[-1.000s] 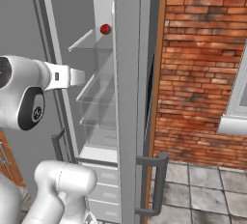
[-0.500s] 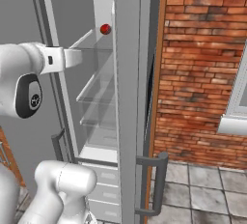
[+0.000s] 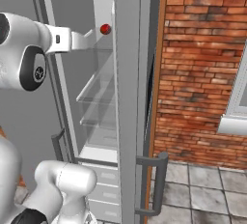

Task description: Pick the apple and mango from the fridge and place them on the plate next to the blender to make a fruit smoothie.

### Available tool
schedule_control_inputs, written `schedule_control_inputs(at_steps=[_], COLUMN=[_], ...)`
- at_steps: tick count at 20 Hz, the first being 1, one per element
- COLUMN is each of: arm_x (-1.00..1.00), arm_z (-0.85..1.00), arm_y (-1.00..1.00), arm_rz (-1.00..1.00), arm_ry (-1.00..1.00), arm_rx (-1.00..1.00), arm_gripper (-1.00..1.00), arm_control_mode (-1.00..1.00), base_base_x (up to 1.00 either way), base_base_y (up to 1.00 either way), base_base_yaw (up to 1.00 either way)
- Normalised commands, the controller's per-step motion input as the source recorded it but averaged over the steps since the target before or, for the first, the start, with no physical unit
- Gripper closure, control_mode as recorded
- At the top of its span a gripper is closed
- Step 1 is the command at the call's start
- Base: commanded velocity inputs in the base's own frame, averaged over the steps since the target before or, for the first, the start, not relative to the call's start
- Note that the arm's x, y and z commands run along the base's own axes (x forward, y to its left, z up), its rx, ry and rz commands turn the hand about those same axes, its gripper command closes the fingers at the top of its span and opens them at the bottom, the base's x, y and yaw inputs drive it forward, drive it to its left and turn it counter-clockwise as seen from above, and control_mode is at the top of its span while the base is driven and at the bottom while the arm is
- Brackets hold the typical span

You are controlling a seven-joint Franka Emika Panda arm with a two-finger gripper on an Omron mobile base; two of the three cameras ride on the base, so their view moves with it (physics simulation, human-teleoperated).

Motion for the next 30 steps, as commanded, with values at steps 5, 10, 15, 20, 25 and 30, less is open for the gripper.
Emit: schedule_control_inputs(at_steps=[5, 10, 15, 20, 25, 30], arm_x=[0.12, 0.27, 0.71, 1.0, 0.88, 0.63], arm_z=[-0.31, -0.07, 0.0, 0.0, -0.08, -0.15], arm_y=[-0.15, -0.53, -0.17, 0.0, -0.04, -0.12], arm_rz=[0.0, -0.01, -0.05, -0.07, -0.02, 0.0], arm_ry=[-0.02, 0.0, 0.0, 0.02, 0.03, 0.07], arm_rx=[0.0, 0.05, 0.02, 0.01, 0.01, 0.05], arm_gripper=[-1.0, -1.0, -1.0, -1.0, -1.0, -1.0], arm_control_mode=[-1.0, -1.0, -1.0, -1.0, -1.0, -1.0], base_base_x=[0.0, 0.0, 0.0, 0.0, 0.0, 0.0], base_base_y=[0.0, 0.0, 0.0, 0.0, 0.0, 0.0], base_base_yaw=[0.0, 0.0, 0.0, 0.0, 0.0, 0.0])
